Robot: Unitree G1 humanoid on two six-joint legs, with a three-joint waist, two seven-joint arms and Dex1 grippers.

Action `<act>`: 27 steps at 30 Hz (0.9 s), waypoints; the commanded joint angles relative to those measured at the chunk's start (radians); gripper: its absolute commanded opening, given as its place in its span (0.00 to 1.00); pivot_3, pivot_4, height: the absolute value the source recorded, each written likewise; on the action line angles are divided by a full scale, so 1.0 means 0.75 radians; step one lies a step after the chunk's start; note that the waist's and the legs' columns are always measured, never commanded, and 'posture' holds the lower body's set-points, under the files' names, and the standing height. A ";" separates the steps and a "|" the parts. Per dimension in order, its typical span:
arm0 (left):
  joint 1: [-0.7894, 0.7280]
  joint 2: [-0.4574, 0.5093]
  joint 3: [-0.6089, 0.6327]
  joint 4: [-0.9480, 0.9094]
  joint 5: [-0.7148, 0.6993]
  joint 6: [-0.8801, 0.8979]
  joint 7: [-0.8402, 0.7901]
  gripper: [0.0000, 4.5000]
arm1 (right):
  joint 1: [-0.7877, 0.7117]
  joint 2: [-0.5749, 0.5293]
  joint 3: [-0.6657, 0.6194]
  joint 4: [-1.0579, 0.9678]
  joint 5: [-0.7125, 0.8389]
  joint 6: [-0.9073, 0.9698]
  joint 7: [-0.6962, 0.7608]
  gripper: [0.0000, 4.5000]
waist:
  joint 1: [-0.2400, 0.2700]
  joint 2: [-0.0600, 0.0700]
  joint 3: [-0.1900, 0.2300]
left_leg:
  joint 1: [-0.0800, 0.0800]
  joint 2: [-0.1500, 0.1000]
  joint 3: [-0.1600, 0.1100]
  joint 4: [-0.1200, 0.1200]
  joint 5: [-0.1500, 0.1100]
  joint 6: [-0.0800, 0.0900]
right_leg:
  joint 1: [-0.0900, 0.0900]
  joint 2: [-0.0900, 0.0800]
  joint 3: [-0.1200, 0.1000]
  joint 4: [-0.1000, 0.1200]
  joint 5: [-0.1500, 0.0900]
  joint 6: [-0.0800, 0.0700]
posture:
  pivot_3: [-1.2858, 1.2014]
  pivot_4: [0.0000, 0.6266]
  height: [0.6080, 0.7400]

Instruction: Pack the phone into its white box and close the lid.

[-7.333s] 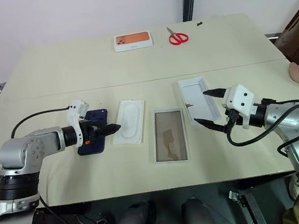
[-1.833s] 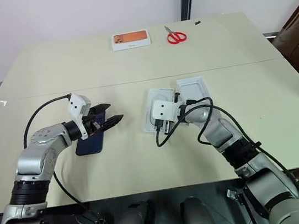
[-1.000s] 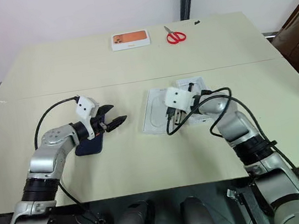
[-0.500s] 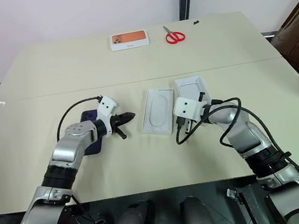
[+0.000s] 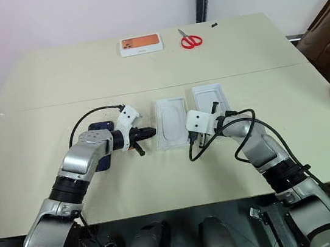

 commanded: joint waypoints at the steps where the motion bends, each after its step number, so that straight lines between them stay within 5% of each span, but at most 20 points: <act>1: 0.042 0.023 -0.021 -0.113 -0.042 0.062 -0.044 0.02 | -0.012 0.027 0.016 -0.013 0.026 -0.050 0.018 0.00 | 0.000 0.000 0.000 | 0.000 0.000 0.000 0.000 0.000 0.000 | 0.000 0.000 0.000 0.000 0.000 0.000 | 0.52 0.24 0.95; 27: 0.067 0.095 0.071 -0.116 -0.052 0.042 0.037 0.02 | 0.015 -0.057 -0.048 -0.115 0.065 -0.016 0.130 0.00 | 0.005 0.000 0.000 | 0.000 0.000 0.000 0.000 0.000 0.001 | 0.000 0.000 0.000 0.000 0.000 0.000 | 0.52 0.24 0.95</act>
